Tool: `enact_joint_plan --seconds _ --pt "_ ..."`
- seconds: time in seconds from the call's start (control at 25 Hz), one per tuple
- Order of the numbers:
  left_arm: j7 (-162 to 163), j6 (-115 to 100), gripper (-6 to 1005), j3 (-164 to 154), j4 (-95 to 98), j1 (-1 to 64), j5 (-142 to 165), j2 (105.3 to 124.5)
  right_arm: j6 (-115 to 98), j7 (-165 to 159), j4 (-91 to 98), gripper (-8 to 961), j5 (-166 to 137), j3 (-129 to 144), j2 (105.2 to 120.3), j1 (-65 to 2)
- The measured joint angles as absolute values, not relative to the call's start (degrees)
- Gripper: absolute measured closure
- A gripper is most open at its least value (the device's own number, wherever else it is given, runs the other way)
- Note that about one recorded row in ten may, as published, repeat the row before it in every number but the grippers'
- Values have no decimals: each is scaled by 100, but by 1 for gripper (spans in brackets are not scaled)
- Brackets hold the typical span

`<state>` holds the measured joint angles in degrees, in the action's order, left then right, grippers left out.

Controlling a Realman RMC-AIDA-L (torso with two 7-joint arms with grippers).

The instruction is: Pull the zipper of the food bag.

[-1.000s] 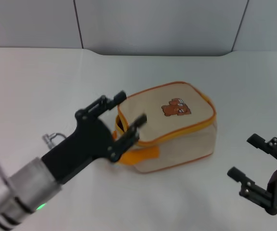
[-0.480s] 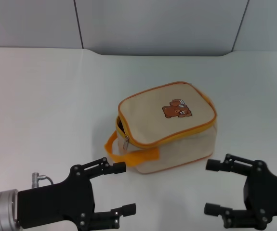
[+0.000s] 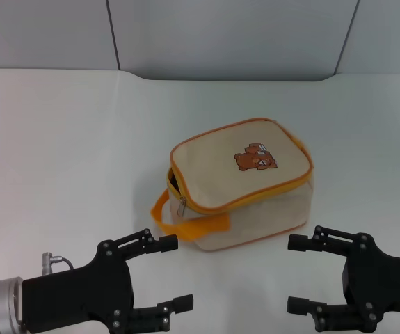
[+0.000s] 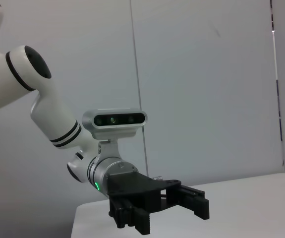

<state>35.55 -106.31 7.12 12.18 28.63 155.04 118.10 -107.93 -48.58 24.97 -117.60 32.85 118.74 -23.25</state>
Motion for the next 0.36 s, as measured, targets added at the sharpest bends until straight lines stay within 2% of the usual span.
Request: enact_joint_plan --seconds 0.36 --pt "3530 -10631 184 735 1266 2859 15482 11845 -10792 -4860 2504 137 -11740 3248 11874 -2329"
